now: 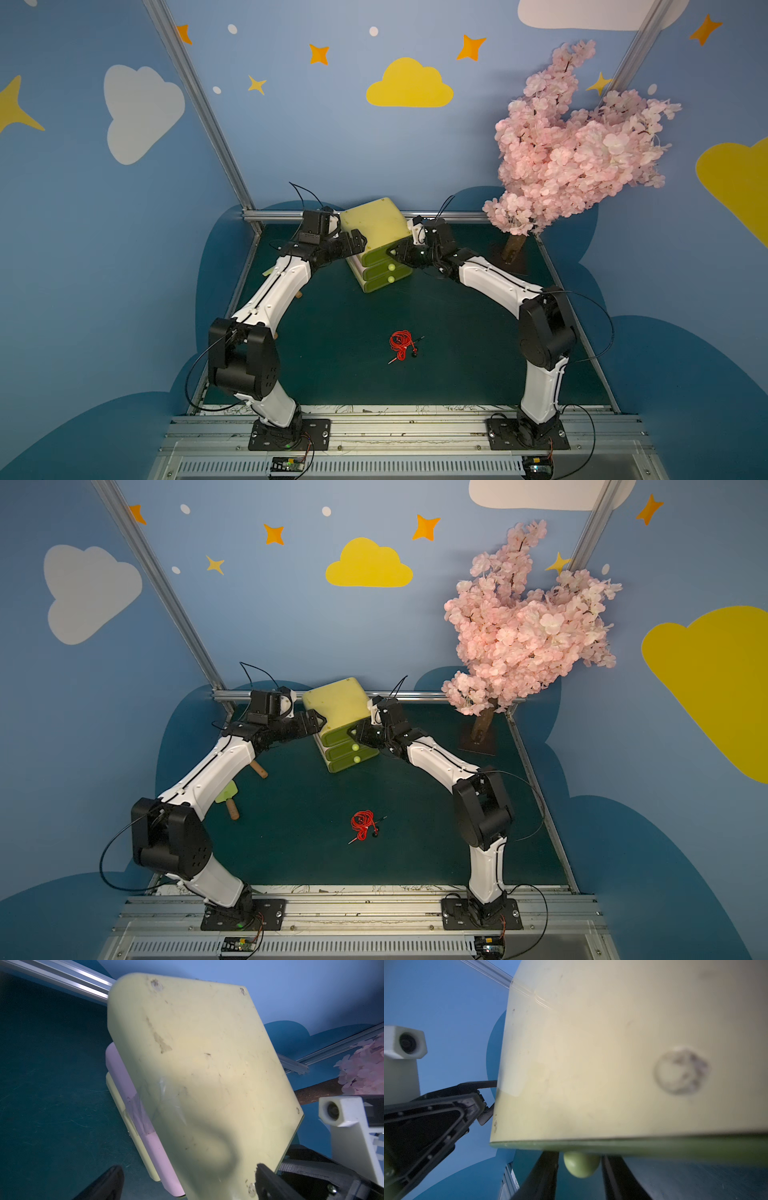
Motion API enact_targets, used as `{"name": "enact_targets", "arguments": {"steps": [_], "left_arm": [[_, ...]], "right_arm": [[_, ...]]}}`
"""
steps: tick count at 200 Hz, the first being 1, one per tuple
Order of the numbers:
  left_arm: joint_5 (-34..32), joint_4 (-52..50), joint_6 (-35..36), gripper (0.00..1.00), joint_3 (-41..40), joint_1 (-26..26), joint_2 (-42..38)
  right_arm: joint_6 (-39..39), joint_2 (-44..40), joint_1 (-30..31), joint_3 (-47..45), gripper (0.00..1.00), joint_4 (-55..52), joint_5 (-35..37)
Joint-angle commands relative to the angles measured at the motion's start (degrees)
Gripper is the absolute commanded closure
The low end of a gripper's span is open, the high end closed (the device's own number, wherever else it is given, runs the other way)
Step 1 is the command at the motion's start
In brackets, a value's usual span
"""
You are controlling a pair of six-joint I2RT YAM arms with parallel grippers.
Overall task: Place the wired earphones into the drawer by color
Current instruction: Open the drawer in the storage box.
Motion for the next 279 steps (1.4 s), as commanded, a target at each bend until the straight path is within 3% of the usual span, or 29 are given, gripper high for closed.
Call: {"name": "enact_targets", "arguments": {"steps": [1,81,279], "left_arm": [[-0.8,-1.0,1.0,0.0,-0.8,0.1,0.9],[-1.6,-1.6,0.9,0.0,-1.1,0.1,1.2],[-1.8,-1.6,0.1,0.0,-1.6,0.1,1.3]], "right_arm": [[0.2,0.9,-0.3,1.6,0.64,-0.7,0.1],[0.8,0.2,-0.8,0.8,0.72,-0.2,-0.5],[0.1,-10.4,-0.7,-12.3,0.74,0.8,-0.4]]}}
